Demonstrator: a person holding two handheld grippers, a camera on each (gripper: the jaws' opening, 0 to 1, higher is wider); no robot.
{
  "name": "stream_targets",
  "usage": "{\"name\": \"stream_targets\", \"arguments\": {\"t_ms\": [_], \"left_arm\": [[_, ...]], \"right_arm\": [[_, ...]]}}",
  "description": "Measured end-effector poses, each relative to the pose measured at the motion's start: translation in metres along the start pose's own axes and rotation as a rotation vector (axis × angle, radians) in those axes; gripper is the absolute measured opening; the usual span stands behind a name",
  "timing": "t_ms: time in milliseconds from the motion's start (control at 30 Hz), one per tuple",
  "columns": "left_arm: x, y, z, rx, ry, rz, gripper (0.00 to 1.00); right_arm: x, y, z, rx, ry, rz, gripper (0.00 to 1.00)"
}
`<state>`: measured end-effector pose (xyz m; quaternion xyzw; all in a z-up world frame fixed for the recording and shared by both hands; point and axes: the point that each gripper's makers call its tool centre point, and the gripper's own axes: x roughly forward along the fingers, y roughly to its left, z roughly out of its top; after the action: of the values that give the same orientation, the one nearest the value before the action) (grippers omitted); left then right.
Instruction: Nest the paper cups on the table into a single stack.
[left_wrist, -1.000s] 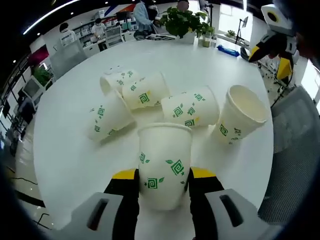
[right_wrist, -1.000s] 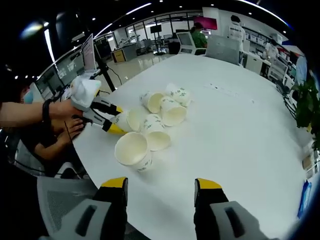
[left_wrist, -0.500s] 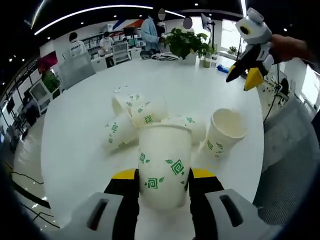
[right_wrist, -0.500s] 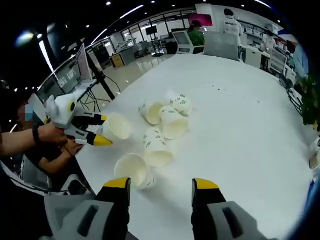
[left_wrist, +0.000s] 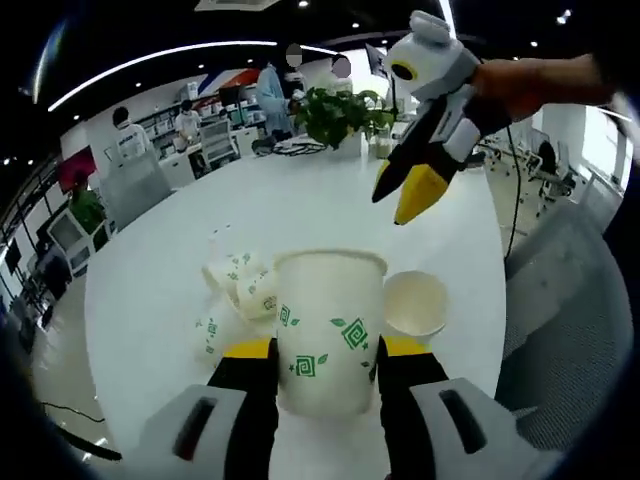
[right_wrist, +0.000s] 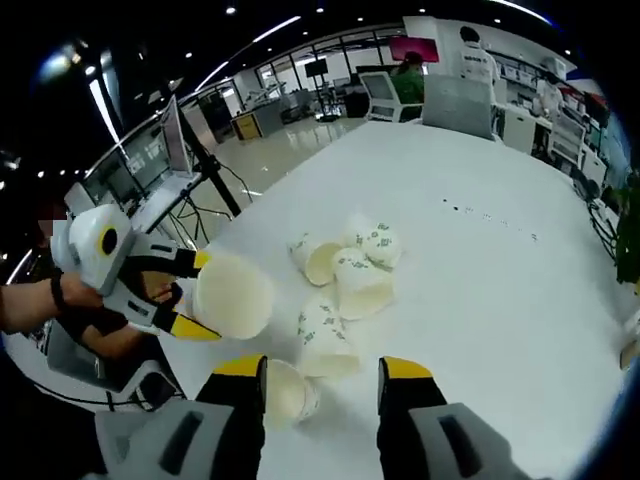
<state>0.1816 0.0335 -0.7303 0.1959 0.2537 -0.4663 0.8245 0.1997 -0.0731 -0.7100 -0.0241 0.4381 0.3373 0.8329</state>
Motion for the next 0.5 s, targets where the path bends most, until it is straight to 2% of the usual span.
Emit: {"name": "stream_targets", "arguments": {"t_ms": [300,433,500], "left_arm": [[0.015,-0.039,0.030,0.019,-0.043,-0.069,0.38],[0.022,-0.041,0.040,0.031,-0.060,-0.086,0.38],[0.023,-0.045,0.047,0.038,-0.067,-0.091,0.38]], "right_arm": [[0.000,0.001,0.000,-0.015,0.020,-0.001,0.40],[0.003,0.002,-0.003,-0.020,0.037,0.004,0.38],[0.003,0.002,-0.005,-0.018,0.043,0.009,0.34]]}}
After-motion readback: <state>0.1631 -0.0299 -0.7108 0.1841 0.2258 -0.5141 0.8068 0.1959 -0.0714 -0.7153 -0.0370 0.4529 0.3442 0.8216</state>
